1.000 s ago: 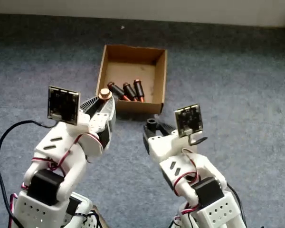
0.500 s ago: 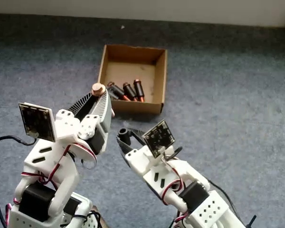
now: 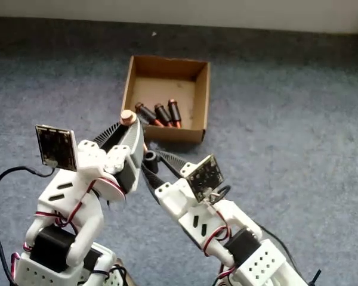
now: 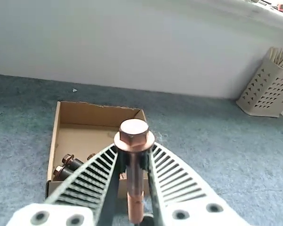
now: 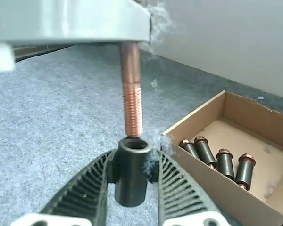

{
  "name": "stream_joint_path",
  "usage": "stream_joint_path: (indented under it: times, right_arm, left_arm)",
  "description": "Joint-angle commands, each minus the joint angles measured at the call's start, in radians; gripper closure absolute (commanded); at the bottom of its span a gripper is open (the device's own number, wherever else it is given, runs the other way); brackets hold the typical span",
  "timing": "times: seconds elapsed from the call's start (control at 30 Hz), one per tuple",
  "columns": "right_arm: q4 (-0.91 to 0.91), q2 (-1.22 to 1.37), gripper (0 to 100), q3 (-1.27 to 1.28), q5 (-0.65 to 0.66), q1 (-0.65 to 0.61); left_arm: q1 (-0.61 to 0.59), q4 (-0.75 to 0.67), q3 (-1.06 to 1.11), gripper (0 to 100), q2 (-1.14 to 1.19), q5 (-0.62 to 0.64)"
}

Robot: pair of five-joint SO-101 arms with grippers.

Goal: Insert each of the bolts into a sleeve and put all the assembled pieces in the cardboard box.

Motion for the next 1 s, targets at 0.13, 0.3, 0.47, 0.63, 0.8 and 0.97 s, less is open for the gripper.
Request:
stream_joint_path:
  times: [0.13,0.3,0.47,0.63,0.8,0.97]
  right_arm:
    - [-0.028,-0.021,99.3,-0.008,0.009,-0.004]
    - [-0.027,-0.021,99.3,-0.008,0.011,-0.002]
    - [-0.027,-0.021,99.3,-0.008,0.083,-0.004]
    - [-0.027,-0.021,99.3,-0.007,0.080,-0.004]
    - [-0.028,-0.021,99.3,0.033,0.080,-0.002]
    - [-0.028,-0.021,99.3,0.058,0.080,0.048]
  left_arm:
    - [0.053,-0.025,-0.008,99,-0.007,-0.002]
    - [0.054,0.012,-0.007,99,-0.007,-0.003]
    - [0.056,0.072,0.019,99,-0.007,-0.078]
    - [0.048,0.078,0.079,84,-0.007,-0.094]
    - [0.048,0.107,0.073,82,-0.007,-0.101]
    - [0.047,0.180,-0.019,82,-0.007,-0.103]
